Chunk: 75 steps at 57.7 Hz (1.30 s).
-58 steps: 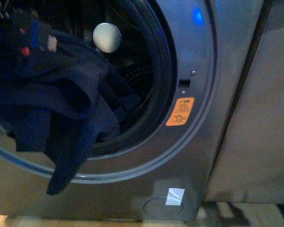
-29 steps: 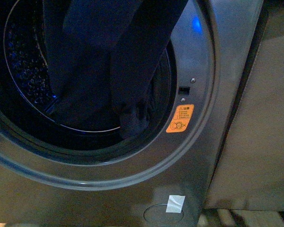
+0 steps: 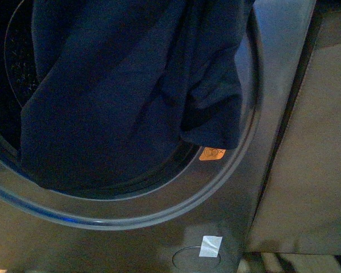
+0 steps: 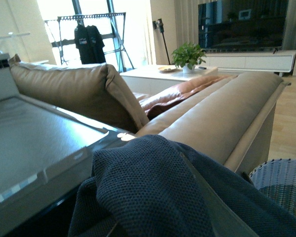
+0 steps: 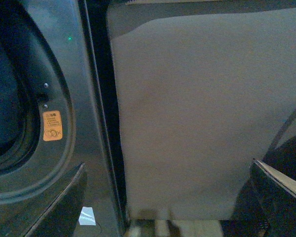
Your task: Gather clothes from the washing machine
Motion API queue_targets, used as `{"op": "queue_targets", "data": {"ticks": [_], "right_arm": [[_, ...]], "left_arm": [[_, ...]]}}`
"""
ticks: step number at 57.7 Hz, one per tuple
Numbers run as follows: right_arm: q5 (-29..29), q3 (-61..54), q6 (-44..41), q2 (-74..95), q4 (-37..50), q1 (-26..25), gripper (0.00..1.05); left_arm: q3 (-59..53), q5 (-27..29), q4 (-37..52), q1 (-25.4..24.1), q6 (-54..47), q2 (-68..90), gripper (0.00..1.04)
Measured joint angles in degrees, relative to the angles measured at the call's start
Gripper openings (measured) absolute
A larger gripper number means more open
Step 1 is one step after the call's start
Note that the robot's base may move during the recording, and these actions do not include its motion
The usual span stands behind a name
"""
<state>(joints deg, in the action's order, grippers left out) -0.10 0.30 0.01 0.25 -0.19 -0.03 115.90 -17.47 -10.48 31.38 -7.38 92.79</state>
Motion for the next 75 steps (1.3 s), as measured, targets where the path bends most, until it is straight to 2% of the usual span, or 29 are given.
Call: {"op": "queue_targets", "data": {"ticks": [8, 30, 31, 32, 33, 34, 35, 36, 40, 44, 48, 53, 58, 75], "right_arm": [[0.00, 0.00, 0.00, 0.00, 0.00, 0.00, 0.97], [-0.55, -0.02, 0.28, 0.02, 0.13, -0.11, 0.97], [-1.70, -0.11, 0.55, 0.20, 0.70, -0.46, 0.97], [-6.34, -0.22, 2.62, 1.05, 3.34, -1.77, 0.97], [-7.65, -0.28, 3.15, 1.53, 5.11, -2.64, 0.97], [-14.27, -0.44, 6.03, 2.73, 9.05, -4.57, 0.97], [-16.90, -0.35, 7.26, 3.41, 11.06, -5.57, 0.97], [-22.05, -0.20, 9.14, 4.59, 14.93, -7.45, 0.97], [-34.45, -0.09, 17.40, 8.24, 24.50, -12.13, 0.97], [-42.88, 0.00, 23.32, 12.74, 32.26, -14.86, 0.97], [-46.49, 0.63, 25.99, 17.97, 38.80, -15.74, 0.97], [-46.29, 3.37, 27.17, 25.55, 46.45, -15.50, 0.97], [-44.22, 7.93, 26.53, 33.68, 51.93, -13.22, 0.97], [-40.63, 17.29, 22.14, 43.98, 55.34, -6.67, 0.97]], "left_arm": [[7.04, 0.96, -2.19, 2.14, 0.66, 1.97, 0.07], [7.91, 0.94, -2.25, 2.38, 1.22, 2.08, 0.07], [7.91, 0.92, -2.25, 2.38, 1.22, 2.08, 0.07], [7.91, 0.87, -2.25, 2.38, 1.22, 2.08, 0.07], [7.91, 0.85, -2.25, 2.38, 1.22, 2.08, 0.07], [7.91, 0.87, -2.25, 2.38, 1.22, 2.08, 0.07], [7.91, 0.87, -2.25, 2.38, 1.22, 2.08, 0.07], [7.93, 0.87, -2.25, 2.38, 1.22, 2.08, 0.07], [7.93, 0.74, -2.25, 2.51, 1.22, 2.14, 0.07], [7.91, 0.74, -2.27, 2.51, 1.22, 2.14, 0.07], [7.93, 0.81, -2.27, 2.49, 1.22, 2.14, 0.07], [7.93, 0.81, -2.27, 2.49, 1.22, 2.14, 0.07], [7.91, 0.81, -2.27, 2.49, 1.22, 2.14, 0.07], [7.93, 0.85, -2.27, 2.49, 1.20, 2.14, 0.07]]}}
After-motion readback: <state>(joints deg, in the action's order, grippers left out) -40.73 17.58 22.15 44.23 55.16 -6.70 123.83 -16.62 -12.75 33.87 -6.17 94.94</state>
